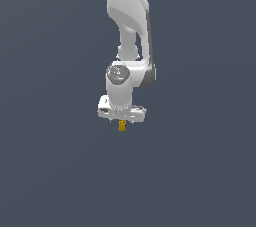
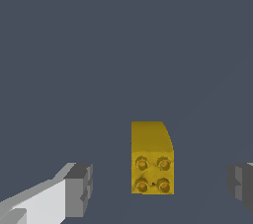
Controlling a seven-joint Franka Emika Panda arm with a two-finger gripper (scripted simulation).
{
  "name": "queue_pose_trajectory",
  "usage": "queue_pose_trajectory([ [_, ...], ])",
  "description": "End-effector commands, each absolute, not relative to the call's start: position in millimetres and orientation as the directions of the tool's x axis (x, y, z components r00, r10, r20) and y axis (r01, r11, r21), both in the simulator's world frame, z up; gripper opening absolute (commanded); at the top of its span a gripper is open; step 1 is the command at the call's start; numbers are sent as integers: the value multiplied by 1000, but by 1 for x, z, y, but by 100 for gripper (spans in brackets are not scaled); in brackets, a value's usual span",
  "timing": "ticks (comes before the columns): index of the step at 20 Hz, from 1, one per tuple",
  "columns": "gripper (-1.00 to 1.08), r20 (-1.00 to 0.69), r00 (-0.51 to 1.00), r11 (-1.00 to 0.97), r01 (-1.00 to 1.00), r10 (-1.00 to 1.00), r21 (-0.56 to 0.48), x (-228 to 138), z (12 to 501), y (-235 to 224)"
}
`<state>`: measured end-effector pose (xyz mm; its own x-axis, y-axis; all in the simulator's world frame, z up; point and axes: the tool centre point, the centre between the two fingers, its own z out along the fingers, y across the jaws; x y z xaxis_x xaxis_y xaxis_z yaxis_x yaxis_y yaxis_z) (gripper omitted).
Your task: Pick up the object and move it to a goal position.
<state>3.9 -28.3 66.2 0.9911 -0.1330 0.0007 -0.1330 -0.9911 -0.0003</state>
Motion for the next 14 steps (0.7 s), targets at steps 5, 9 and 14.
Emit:
queue_pose_trajectory([
  [5,100,0,991,-991,-134,-134,0,2,36,-29],
  [9,100,0,991,-991,-135,-135,0,3,24,-29],
  [14,-100,0,991,-991,-135,-135,0,4,22,-29],
])
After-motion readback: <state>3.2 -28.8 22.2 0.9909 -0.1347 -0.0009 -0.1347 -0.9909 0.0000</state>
